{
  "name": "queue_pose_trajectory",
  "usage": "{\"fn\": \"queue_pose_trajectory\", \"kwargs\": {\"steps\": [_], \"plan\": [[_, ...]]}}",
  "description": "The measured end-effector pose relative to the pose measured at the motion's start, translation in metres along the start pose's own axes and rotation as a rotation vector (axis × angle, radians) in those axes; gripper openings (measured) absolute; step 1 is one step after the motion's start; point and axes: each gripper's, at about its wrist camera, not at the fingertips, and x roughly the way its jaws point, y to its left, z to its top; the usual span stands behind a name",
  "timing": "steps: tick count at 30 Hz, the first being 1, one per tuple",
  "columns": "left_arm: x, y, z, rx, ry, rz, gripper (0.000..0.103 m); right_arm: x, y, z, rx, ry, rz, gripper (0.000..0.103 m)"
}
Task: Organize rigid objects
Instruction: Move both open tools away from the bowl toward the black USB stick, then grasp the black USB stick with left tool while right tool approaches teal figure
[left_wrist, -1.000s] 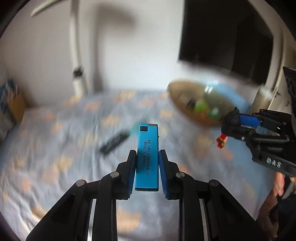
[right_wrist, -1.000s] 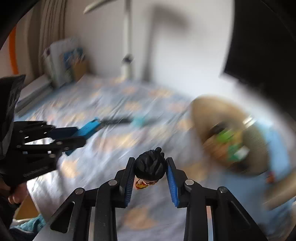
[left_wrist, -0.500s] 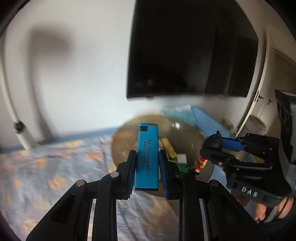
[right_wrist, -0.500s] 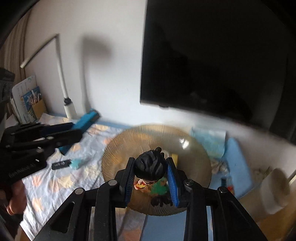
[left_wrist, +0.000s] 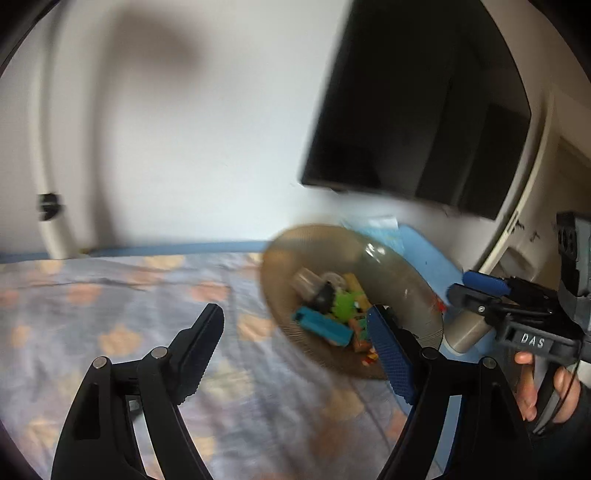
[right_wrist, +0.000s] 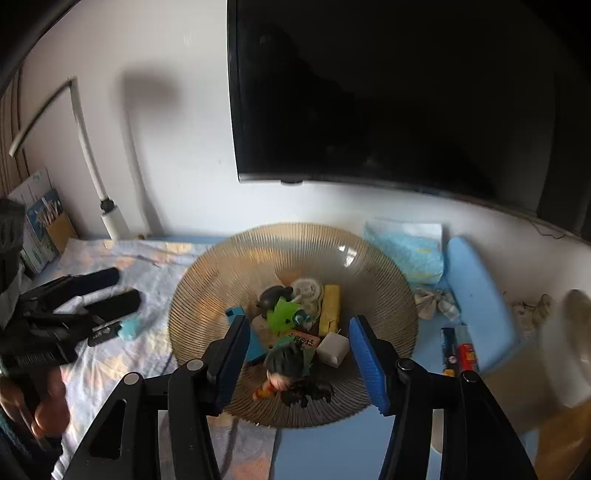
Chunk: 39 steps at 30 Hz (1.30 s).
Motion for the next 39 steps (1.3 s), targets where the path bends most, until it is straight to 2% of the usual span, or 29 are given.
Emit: {"fn": "queue_pose_trajectory", "kwargs": {"steps": [3, 6, 7, 8, 10, 11, 12, 15, 19, 22, 25, 30, 35, 39], "plan": [[-0.044, 0.024, -0.002, -0.032, -0.054, 0.042, 0.079, -0.016, 0.009, 0.003, 0.008, -0.022, 0.03, 0.055], [-0.081, 0.046, -0.008, -0.054, -0.093, 0.097, 0.079, -0.031, 0.036, 0.006, -0.007, -0.036, 0.085, 0.055], [-0.093, 0.054, -0.013, -0.06, -0.098, 0.13, 0.079, -0.033, 0.045, 0.007, -0.022, -0.044, 0.101, 0.055], [-0.103, 0.063, -0.021, -0.068, -0.098, 0.178, 0.079, -0.038, 0.058, 0.006, -0.04, -0.056, 0.119, 0.06], [-0.114, 0.079, -0.041, -0.09, -0.084, 0.249, 0.079, -0.045, 0.083, 0.0, -0.061, -0.074, 0.162, 0.072], [-0.116, 0.089, -0.055, -0.105, -0.067, 0.276, 0.079, -0.046, 0.096, -0.006, -0.069, -0.074, 0.194, 0.081], [-0.112, 0.098, -0.068, -0.119, -0.049, 0.301, 0.079, -0.044, 0.111, -0.016, -0.073, -0.076, 0.22, 0.084], [-0.101, 0.126, -0.112, -0.142, 0.029, 0.379, 0.078, -0.02, 0.151, -0.051, -0.116, -0.039, 0.261, 0.084], [-0.085, 0.139, -0.143, -0.145, 0.098, 0.413, 0.078, 0.029, 0.191, -0.105, -0.183, 0.074, 0.249, 0.084], [-0.088, 0.14, -0.147, -0.166, 0.081, 0.401, 0.079, 0.044, 0.202, -0.122, -0.193, 0.109, 0.261, 0.084], [-0.086, 0.141, -0.152, -0.165, 0.079, 0.439, 0.079, 0.05, 0.203, -0.13, -0.204, 0.102, 0.262, 0.084], [-0.091, 0.129, -0.156, -0.11, 0.038, 0.45, 0.079, 0.06, 0.193, -0.131, -0.147, 0.137, 0.287, 0.084], [-0.08, 0.119, -0.156, -0.042, 0.08, 0.447, 0.08, 0.069, 0.181, -0.128, -0.074, 0.181, 0.285, 0.085], [-0.075, 0.116, -0.156, -0.022, 0.107, 0.468, 0.08, 0.07, 0.183, -0.129, -0.083, 0.198, 0.273, 0.085]]}}
